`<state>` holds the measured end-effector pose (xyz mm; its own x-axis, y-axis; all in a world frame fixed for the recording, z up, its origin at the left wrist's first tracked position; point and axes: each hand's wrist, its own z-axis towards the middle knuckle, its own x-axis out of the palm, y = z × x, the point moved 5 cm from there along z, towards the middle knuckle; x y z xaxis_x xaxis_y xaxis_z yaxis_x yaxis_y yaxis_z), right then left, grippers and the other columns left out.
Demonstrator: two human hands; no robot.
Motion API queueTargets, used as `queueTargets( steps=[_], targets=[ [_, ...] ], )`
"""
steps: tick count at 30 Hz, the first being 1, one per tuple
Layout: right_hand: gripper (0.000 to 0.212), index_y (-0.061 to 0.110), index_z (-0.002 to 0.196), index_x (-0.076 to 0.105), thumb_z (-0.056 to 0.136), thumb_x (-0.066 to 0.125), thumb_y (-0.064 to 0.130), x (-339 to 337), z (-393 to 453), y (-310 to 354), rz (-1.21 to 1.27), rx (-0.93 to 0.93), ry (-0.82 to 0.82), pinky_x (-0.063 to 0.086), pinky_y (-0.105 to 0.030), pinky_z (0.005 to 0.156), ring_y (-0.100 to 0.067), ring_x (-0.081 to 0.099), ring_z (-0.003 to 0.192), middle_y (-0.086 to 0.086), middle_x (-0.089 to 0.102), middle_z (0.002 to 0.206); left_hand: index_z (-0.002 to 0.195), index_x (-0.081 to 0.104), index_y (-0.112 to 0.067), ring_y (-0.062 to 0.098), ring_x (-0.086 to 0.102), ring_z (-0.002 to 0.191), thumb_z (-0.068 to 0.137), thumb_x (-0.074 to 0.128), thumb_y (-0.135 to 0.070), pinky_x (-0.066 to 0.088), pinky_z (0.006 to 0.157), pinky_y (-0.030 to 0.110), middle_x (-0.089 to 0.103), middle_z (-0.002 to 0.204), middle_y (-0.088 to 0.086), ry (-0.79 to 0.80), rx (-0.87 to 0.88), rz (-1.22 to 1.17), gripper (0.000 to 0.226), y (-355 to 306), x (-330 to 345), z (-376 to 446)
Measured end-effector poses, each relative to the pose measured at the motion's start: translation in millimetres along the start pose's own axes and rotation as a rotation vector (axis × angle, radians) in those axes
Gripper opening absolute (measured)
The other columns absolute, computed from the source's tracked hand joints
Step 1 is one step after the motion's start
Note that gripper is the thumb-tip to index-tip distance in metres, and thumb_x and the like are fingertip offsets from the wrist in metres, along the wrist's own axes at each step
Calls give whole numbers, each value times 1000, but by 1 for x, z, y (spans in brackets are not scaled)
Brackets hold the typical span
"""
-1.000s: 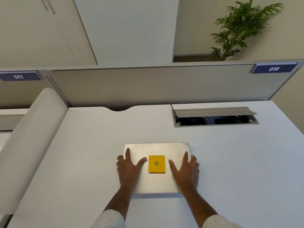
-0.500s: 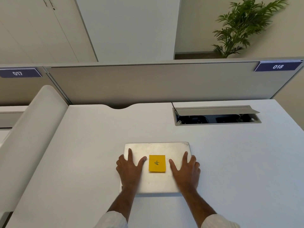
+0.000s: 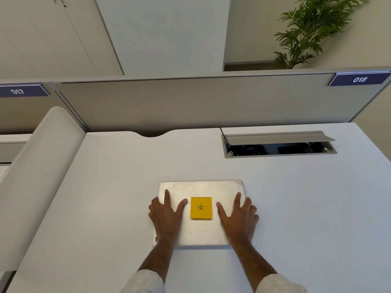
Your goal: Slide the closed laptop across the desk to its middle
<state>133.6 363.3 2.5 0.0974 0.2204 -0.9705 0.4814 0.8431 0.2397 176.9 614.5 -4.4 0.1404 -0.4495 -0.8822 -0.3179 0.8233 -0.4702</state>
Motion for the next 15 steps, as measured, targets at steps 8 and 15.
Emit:
queueTargets(
  steps=[8,15],
  targets=[
    [84,13,141,44,88,36,76,7,2,-1,20,-24,-32,49,-50,89,-34,51,118,-18,49,141,147,45,-20,35,45,119,86,56,-68,39,98,48,48,133,16,3,27,17,78,0,1,-2],
    [85,9,157,18,95,24,68,13,5,3,102,-165,-15,24,-52,121,-39,22,150,-18,17,166,151,39,-8,43,36,141,96,27,-64,30,114,54,34,157,26,22,120,43,80,-3,3,-8]
  ],
)
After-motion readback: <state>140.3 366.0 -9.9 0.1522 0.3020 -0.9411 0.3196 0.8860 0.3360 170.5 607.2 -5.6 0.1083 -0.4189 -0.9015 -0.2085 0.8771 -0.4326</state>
